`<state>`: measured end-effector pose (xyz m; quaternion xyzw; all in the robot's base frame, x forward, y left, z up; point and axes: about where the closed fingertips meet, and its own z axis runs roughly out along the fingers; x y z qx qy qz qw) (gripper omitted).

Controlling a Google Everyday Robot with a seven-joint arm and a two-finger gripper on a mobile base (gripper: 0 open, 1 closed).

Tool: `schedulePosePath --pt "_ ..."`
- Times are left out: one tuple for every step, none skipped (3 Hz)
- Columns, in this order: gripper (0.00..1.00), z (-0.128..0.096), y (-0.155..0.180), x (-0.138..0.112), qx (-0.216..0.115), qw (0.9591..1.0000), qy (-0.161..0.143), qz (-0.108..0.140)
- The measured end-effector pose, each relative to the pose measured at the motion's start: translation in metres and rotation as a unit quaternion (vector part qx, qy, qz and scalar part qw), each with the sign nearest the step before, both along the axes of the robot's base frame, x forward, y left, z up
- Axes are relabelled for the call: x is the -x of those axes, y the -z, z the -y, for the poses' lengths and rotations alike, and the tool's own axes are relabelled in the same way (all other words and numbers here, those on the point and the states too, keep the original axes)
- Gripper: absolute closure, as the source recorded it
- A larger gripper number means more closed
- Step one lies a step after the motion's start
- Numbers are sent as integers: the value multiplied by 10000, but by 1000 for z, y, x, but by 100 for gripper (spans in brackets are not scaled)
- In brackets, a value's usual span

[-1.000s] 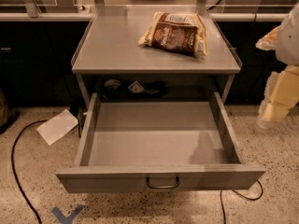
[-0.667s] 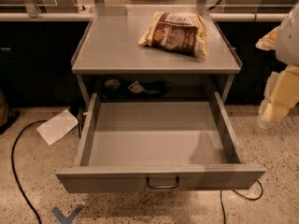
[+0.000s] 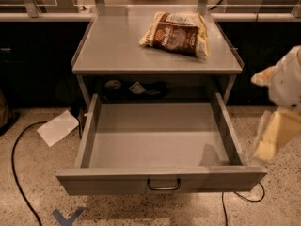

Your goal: Close top drawer

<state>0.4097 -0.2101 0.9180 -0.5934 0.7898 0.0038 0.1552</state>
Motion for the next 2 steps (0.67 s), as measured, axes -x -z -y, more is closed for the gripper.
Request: schedulePosePath --pt "0 9 53 28 -173 9993 194 -252" --pt "0 16 106 56 -425 9967 378 -577"
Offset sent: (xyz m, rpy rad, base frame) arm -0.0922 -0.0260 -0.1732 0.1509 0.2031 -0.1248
